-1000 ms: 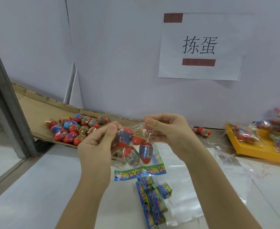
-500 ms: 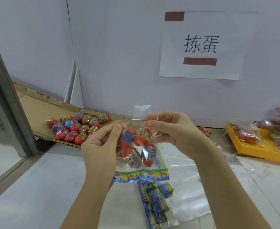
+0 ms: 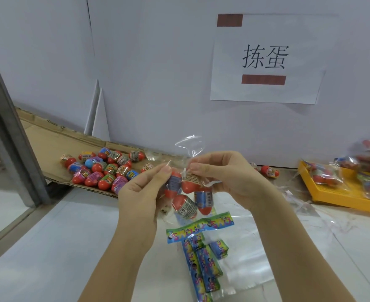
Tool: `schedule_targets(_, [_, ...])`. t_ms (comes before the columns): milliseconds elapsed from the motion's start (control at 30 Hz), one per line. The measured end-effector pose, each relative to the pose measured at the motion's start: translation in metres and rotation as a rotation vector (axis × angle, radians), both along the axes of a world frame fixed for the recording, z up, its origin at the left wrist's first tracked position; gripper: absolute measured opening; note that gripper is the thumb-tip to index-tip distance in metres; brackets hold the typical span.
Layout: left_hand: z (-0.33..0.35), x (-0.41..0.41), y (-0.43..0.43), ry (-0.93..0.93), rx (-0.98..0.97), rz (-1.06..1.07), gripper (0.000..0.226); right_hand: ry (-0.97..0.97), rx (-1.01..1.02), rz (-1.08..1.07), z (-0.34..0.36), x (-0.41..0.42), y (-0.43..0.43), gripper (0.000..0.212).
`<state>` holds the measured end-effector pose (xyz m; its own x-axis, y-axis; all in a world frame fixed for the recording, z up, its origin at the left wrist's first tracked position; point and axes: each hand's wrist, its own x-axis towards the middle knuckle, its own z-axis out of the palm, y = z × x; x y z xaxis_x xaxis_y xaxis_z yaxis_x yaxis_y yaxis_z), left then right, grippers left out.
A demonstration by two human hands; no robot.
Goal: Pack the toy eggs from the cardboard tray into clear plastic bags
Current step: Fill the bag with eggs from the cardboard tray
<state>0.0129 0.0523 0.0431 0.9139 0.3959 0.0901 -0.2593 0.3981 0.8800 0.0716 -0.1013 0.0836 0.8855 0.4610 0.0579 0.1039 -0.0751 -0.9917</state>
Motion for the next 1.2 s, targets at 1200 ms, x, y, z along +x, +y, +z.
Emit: schedule_targets(1200, [0.005,-0.002,0.01,-0.211,0.019,0.115,0.024,-0.042,0.29,0.084,-0.001,0.007,-0.01,0.015])
